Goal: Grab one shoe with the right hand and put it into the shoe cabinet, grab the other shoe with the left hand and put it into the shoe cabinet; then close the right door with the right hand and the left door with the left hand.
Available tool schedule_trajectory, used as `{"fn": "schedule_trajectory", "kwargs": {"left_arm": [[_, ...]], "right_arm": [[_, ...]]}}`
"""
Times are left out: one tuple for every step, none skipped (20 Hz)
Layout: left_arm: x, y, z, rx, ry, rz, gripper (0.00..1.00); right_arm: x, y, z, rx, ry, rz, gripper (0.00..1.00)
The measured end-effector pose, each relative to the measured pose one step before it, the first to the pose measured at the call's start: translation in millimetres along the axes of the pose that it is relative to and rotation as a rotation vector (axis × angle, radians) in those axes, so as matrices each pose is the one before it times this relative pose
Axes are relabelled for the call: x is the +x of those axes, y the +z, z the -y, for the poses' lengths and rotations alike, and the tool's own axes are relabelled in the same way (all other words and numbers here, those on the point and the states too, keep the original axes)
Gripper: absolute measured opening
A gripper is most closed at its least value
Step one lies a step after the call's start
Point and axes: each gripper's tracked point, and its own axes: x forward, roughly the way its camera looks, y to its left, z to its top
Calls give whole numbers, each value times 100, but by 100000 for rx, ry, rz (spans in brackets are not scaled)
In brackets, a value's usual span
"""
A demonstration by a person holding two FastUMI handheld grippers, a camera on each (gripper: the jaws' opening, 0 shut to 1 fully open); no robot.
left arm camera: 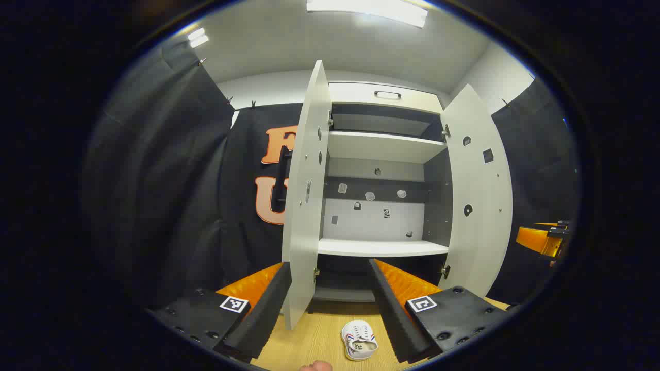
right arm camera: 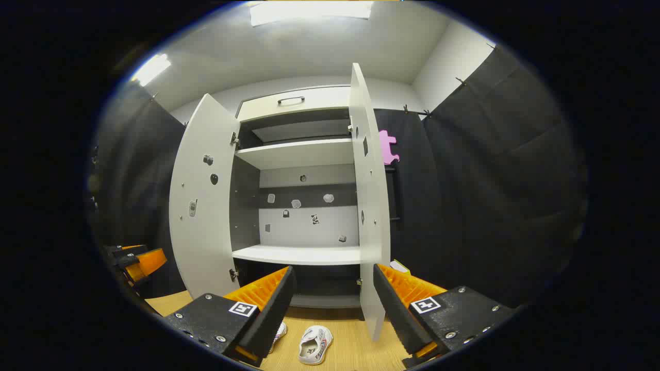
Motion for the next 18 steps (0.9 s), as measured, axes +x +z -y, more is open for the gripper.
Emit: {"fn": "schedule_trajectory", "kwargs": {"left_arm": [[-32,144,37,400,24,129,96],[-34,174,253,-157,-668,188,96],[11,117,246,-649,-660,212,96],[78,-3,172,-661,-612,-212,96],[43,-89,235,-378,-375,-545,96],[-12,-54,235,-163,-545,-283,99],[19,42,205,-80,-476,118,96],[-40,-51,204,-27,-499,63,96],[73,-26,163,-167,-327,-159,96],[38,-88,56,-159,-51,-240,96],[37,18,82,-239,22,-248,96],[32,-125,142,-125,-80,-314,99],[-24,4,140,153,-219,-241,96],[-2,65,160,470,-140,105,96],[-1,57,42,477,-24,133,96],[-84,84,27,279,-87,199,96],[129,160,40,44,-30,300,96],[38,56,172,-46,-184,113,96]], "right_arm": [[-94,73,240,-476,-535,161,92],[-62,169,132,-422,-402,142,92],[-165,155,75,-423,-254,273,92],[-84,163,208,-460,-595,229,93],[32,141,381,-276,-1165,170,92],[56,106,186,-133,-366,241,92],[57,56,-2,309,102,20,92],[-28,33,-44,827,599,-34,93],[-35,269,-16,913,612,545,93],[0,232,36,466,300,770,93],[10,62,166,20,-298,523,93],[73,12,70,-331,-83,226,92],[42,54,-14,-311,87,18,92],[91,49,-45,-108,230,168,92],[90,97,-100,135,426,242,92],[48,89,-141,189,474,327,93],[88,125,-58,19,236,394,93],[36,12,-6,-227,63,325,93]]}}
